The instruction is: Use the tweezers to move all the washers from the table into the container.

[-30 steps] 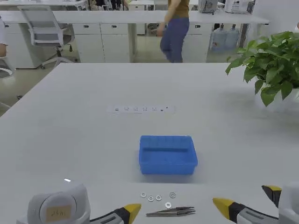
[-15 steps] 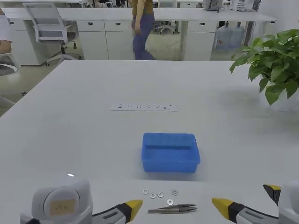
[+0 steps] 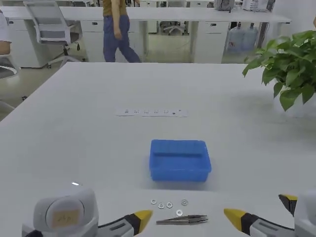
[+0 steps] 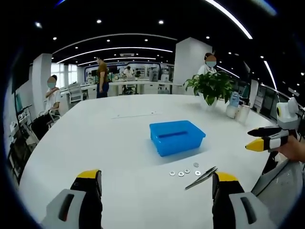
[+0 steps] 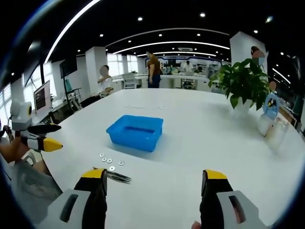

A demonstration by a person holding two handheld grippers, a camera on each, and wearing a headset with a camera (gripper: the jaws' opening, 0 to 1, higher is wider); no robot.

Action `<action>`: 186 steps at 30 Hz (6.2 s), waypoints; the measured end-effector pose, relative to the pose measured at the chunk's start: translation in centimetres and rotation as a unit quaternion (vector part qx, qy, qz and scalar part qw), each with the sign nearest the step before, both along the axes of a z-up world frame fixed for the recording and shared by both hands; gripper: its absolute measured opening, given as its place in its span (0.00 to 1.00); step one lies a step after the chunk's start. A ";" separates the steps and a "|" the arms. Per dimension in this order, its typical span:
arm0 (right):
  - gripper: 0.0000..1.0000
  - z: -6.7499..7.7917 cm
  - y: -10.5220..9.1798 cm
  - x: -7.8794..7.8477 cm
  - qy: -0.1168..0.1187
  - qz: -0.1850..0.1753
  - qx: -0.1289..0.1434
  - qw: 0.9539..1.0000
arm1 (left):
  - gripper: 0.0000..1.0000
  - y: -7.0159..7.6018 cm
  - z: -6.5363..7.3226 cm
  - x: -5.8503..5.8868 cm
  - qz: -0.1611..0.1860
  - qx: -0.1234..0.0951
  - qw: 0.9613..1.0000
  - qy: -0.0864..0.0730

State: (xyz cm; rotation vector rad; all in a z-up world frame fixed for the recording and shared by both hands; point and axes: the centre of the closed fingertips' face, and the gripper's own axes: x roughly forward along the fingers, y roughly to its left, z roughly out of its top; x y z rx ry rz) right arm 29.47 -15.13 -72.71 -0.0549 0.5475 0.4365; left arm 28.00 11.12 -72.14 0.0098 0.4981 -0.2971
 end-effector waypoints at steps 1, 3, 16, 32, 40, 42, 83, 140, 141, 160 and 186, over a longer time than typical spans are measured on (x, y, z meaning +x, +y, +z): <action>0.80 0.0 0.0 0.0 -0.001 0.000 0.000 1.000 | 0.99 0.0 0.1 0.0 0.000 0.000 1.000 -0.002; 0.81 0.0 0.0 0.0 -0.001 0.000 0.001 1.000 | 0.99 0.0 0.0 0.0 0.000 -0.001 1.000 0.000; 0.82 -0.1 0.1 0.0 0.001 0.003 0.001 1.000 | 0.99 -0.1 0.2 0.0 -0.001 0.002 1.000 -0.001; 0.78 0.2 0.4 0.2 0.004 0.009 0.020 1.000 | 0.75 -4.4 -0.1 0.1 -0.113 0.006 0.993 0.023; 0.77 0.4 0.7 0.0 0.009 0.013 0.020 1.000 | 0.32 -7.6 -1.4 0.3 -0.205 0.037 0.977 0.052; 0.76 0.4 1.0 0.0 0.011 0.015 0.020 1.000 | 0.27 -8.2 -1.9 0.4 -0.226 0.043 0.971 0.059; 0.62 -1.8 6.2 0.5 0.038 0.133 -0.044 0.989 | 0.00 -10.0 -8.3 0.1 -0.437 0.208 0.870 0.092; 0.06 -4.2 20.5 3.4 0.002 0.325 -0.058 0.944 | 0.00 -9.1 1.8 3.8 -0.309 0.087 0.947 0.000; 0.06 -4.3 20.8 3.5 0.002 0.328 -0.059 0.943 | 0.00 -9.0 1.7 3.9 -0.311 0.089 0.946 0.002; 0.07 -5.2 21.6 3.7 0.024 0.321 -0.030 0.946 | 0.00 -7.8 0.7 4.2 -0.310 0.108 0.944 0.016; 0.07 -5.2 22.2 3.2 0.026 0.332 -0.036 0.942 | 0.00 -7.3 0.3 3.7 -0.316 0.137 0.939 0.016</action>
